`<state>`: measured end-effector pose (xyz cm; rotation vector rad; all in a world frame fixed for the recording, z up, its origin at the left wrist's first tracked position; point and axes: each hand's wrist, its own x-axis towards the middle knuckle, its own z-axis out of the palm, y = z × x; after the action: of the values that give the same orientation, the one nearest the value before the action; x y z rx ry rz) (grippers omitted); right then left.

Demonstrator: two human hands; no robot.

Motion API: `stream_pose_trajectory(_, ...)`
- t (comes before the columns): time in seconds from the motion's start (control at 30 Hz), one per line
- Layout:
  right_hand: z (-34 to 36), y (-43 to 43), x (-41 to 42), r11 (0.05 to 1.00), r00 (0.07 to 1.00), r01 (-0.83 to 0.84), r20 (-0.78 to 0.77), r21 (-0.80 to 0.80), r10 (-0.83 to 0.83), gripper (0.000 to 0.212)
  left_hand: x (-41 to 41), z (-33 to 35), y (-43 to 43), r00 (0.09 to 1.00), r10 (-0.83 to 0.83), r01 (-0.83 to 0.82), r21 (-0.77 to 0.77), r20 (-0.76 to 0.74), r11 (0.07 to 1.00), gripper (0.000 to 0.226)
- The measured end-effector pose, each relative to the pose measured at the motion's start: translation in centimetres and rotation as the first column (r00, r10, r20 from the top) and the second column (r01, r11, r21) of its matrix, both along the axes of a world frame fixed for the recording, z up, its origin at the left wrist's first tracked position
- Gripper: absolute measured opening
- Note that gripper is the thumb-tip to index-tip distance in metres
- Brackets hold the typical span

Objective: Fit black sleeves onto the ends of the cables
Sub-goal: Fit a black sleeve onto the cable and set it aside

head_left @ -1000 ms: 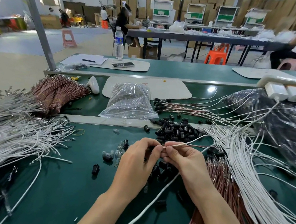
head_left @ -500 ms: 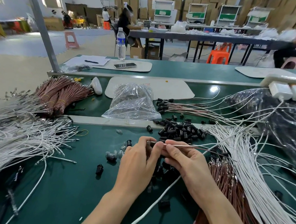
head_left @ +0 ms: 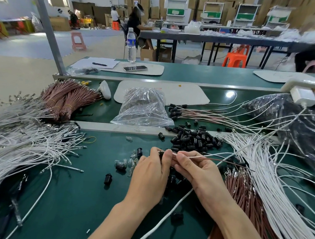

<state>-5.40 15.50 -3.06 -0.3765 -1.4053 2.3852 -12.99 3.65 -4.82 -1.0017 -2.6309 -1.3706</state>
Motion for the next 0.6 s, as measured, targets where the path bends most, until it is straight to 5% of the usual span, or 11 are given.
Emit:
stream_pose_trajectory(0.33,-0.24,0.14,0.04,1.000,1.000,0.011,-0.009,-0.002,-0.011,0.020,0.07,-0.07,-0.01,1.000,-0.018,0.018,-0.005,0.005,1.000,0.051)
stream_pose_trajectory(0.6,-0.06,0.42,0.00,0.995,0.995,0.098,-0.020,0.017,-0.097,0.031,-0.34,0.21,-0.22,0.990,0.058,-0.100,0.349,0.127,0.932,0.035)
